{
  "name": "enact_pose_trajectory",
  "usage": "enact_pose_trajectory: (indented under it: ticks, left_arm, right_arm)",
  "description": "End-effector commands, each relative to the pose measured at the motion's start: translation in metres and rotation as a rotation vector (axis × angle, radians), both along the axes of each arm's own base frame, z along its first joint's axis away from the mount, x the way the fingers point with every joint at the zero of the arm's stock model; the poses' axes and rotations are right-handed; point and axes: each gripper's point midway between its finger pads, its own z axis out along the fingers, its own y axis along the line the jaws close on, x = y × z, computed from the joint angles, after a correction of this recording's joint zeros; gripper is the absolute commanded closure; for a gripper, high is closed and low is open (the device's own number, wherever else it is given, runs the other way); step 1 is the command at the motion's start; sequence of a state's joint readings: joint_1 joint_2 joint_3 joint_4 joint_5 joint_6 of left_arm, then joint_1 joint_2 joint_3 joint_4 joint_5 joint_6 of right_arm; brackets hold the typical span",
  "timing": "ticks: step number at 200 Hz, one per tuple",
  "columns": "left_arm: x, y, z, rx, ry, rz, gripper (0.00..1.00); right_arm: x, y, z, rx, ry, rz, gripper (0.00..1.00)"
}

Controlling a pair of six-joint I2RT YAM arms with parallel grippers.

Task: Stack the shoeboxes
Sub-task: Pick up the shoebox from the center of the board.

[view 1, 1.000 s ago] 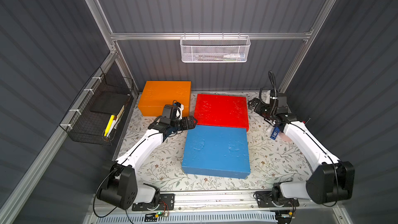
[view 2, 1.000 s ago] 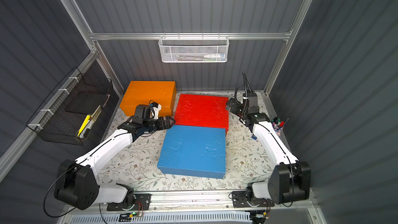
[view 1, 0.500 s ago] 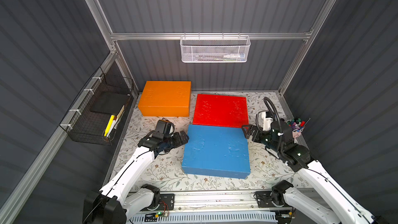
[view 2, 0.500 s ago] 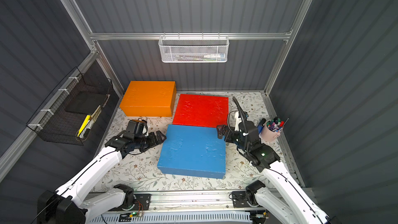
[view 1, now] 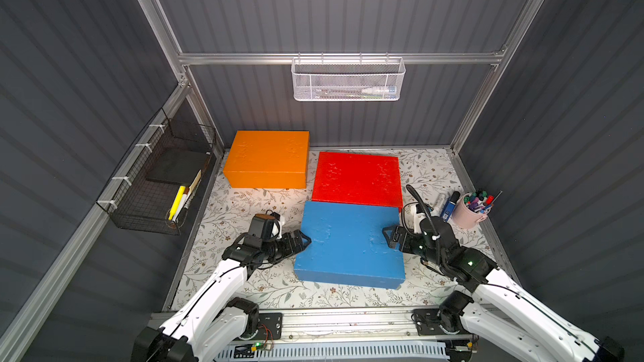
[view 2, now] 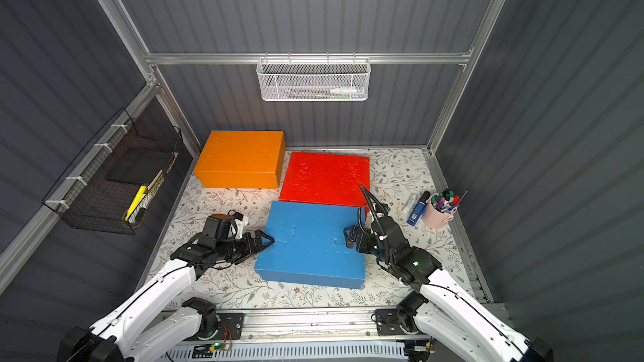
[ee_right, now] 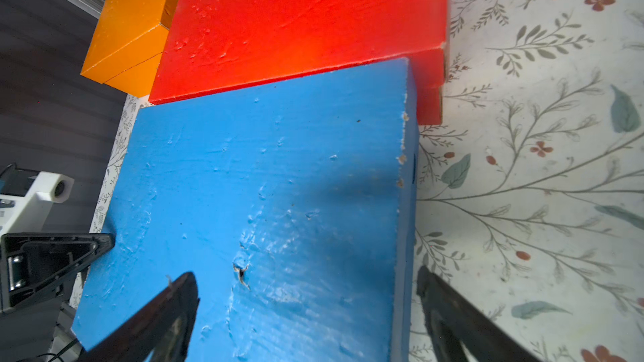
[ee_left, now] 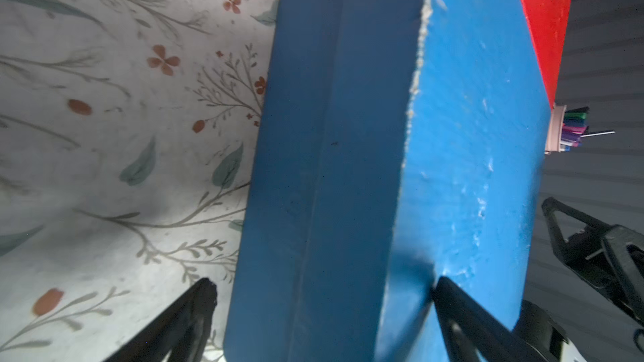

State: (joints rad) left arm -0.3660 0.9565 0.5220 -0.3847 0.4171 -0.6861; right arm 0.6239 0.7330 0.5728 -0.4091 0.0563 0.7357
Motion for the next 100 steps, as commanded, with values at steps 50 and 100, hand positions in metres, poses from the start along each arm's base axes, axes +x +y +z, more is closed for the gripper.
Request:
enact_pose_trajectory:
  ticks: [50,100]
  left_arm:
    - [-0.004,-0.016,-0.009,-0.079,0.068,-0.047,0.01]
    - [-0.008,-0.018,-0.011,-0.111,0.103,-0.029,0.01]
  right_arm:
    - [-0.002,-0.003,-0.033,0.004,0.040,-0.038,0.01]
    - [0.000,-0.006,-0.045,0.041,0.067,-0.100,0.01]
